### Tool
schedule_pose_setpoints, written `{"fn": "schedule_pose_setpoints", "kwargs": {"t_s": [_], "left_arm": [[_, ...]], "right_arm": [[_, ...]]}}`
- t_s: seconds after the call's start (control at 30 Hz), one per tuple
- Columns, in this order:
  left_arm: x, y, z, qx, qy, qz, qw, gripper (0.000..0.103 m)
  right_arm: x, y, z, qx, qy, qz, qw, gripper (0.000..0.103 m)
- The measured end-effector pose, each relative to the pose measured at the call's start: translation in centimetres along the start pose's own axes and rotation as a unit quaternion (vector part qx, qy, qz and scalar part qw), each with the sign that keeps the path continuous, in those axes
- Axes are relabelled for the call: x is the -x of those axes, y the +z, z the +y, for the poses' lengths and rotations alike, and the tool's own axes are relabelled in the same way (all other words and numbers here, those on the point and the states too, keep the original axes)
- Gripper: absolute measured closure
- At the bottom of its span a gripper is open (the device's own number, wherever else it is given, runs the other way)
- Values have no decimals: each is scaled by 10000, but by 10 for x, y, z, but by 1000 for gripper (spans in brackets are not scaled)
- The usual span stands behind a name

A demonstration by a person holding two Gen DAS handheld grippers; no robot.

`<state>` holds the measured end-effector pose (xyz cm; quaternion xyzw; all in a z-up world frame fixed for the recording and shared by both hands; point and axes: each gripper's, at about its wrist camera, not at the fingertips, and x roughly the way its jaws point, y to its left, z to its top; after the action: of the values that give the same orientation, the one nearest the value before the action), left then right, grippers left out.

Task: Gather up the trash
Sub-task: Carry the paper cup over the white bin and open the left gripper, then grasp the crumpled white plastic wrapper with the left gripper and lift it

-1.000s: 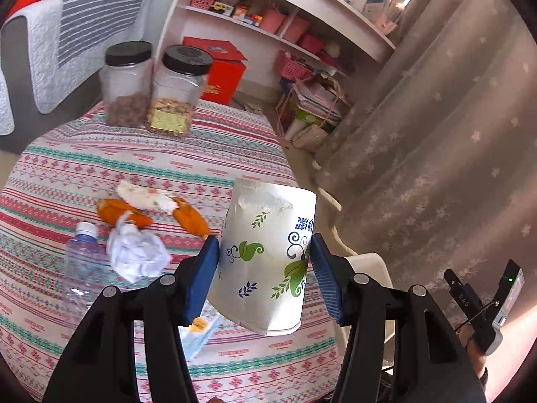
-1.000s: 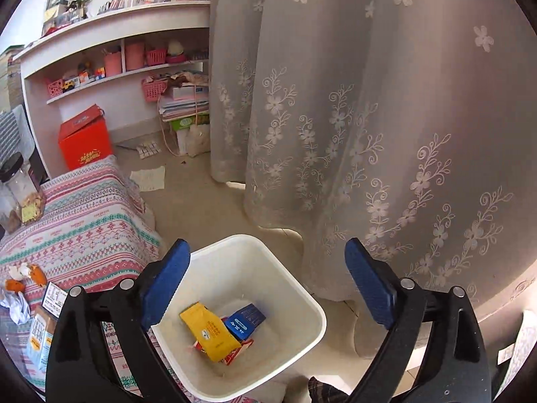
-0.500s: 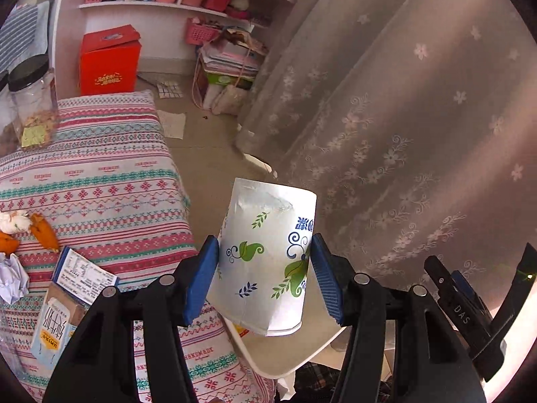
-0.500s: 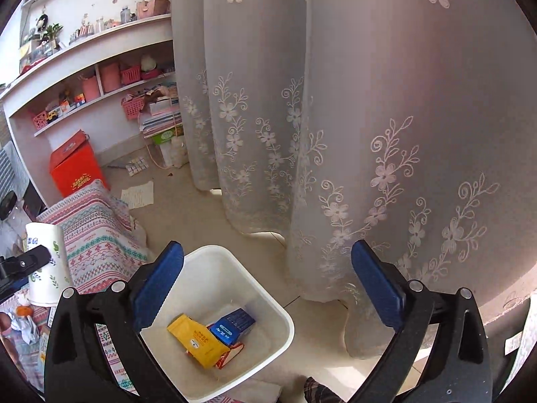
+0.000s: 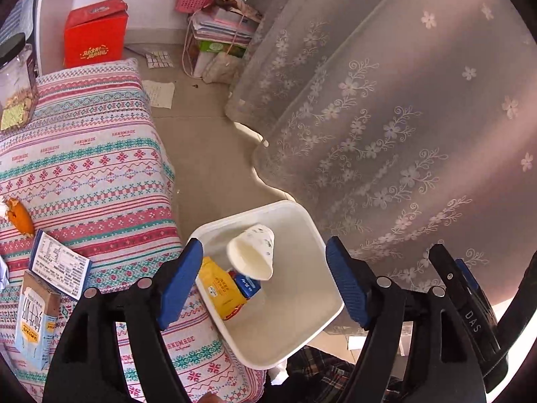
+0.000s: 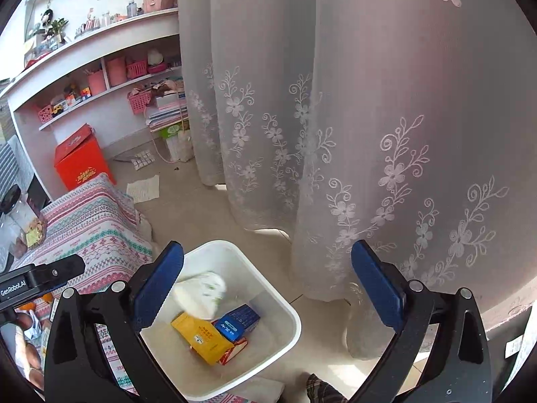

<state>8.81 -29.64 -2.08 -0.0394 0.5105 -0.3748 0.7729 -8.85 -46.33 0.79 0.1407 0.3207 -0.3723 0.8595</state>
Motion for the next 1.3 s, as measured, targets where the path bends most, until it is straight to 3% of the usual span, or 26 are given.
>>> {"fn": "schedule_pose_setpoints", "kwargs": {"t_s": [0.17, 0.3, 0.47, 0.63, 0.87, 0.97, 1.03, 1.07, 1.13, 1.3], "left_arm": [[22, -1, 32, -20, 673, -105, 9977, 22], [40, 2, 76, 84, 1447, 15, 9894, 22], [72, 4, 147, 324, 2417, 230, 9695, 22], [103, -7, 213, 853, 2961, 393, 9505, 22], [104, -26, 275, 1866, 2989, 374, 9351, 25], [94, -31, 288, 2120, 2856, 349, 9340, 34], [86, -34, 294, 2307, 2731, 343, 9333, 48], [82, -34, 298, 2378, 2643, 361, 9340, 53], [76, -37, 301, 2438, 2444, 420, 9376, 76], [109, -40, 288, 2169, 2093, -44, 9535, 84]], "right_arm": [[-6, -7, 37, 379, 311, 273, 9984, 7], [-5, -11, 74, 686, 659, 465, 9944, 7], [-1, -16, 116, 975, 1140, 633, 9867, 7], [6, -19, 152, 1203, 1475, 713, 9791, 7], [6, -24, 189, 1322, 1759, 891, 9714, 7], [3, -27, 199, 1371, 1739, 933, 9707, 7], [0, -30, 205, 1393, 1702, 981, 9706, 7], [-2, -31, 207, 1397, 1697, 1010, 9703, 7], [-6, -33, 211, 1397, 1701, 1069, 9696, 7], [-9, -38, 236, 1651, 1972, 984, 9613, 7]]}}
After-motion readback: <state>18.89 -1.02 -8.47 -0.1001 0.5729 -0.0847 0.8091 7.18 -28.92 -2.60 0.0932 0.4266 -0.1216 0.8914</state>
